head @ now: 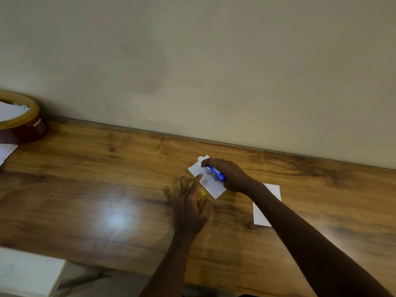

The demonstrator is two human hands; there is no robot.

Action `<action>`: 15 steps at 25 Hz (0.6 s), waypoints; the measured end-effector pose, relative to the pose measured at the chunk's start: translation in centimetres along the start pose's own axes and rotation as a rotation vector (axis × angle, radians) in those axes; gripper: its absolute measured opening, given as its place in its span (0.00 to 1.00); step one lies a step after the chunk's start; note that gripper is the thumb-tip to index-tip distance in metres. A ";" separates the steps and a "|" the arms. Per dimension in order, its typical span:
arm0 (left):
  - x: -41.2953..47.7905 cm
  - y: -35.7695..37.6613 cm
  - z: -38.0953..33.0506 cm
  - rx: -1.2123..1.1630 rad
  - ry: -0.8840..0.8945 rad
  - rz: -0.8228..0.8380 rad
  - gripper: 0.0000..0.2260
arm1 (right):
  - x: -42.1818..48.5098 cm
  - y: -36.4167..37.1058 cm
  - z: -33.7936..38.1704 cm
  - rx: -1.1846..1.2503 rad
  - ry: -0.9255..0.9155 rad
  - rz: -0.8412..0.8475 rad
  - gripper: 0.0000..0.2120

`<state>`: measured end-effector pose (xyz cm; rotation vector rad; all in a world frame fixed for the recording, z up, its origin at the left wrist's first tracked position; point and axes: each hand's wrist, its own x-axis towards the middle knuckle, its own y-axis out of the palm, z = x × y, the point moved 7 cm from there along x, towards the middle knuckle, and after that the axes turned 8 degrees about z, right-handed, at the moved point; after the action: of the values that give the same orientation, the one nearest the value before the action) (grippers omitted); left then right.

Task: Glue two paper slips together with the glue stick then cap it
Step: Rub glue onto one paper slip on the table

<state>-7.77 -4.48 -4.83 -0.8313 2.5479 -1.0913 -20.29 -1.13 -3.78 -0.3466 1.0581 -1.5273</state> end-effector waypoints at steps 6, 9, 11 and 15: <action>0.0 0.3 0.1 0.045 -0.013 0.010 0.27 | 0.8 0.0 1.2 -0.229 -0.167 0.270 0.31; 0.1 0.3 0.2 0.070 -0.030 0.004 0.27 | 1.1 -0.5 1.7 -0.354 -0.219 0.391 0.32; 0.0 0.3 0.2 0.069 -0.031 -0.006 0.26 | 1.5 -0.5 1.8 -0.416 -0.199 0.468 0.27; 0.0 0.3 0.2 0.086 -0.041 0.006 0.27 | 1.1 -0.8 2.7 -0.441 -0.244 0.391 0.19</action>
<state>-7.83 -4.46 -5.20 -0.8146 2.4497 -1.1608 -19.12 -3.32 -2.01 -0.5769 1.1807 -0.8741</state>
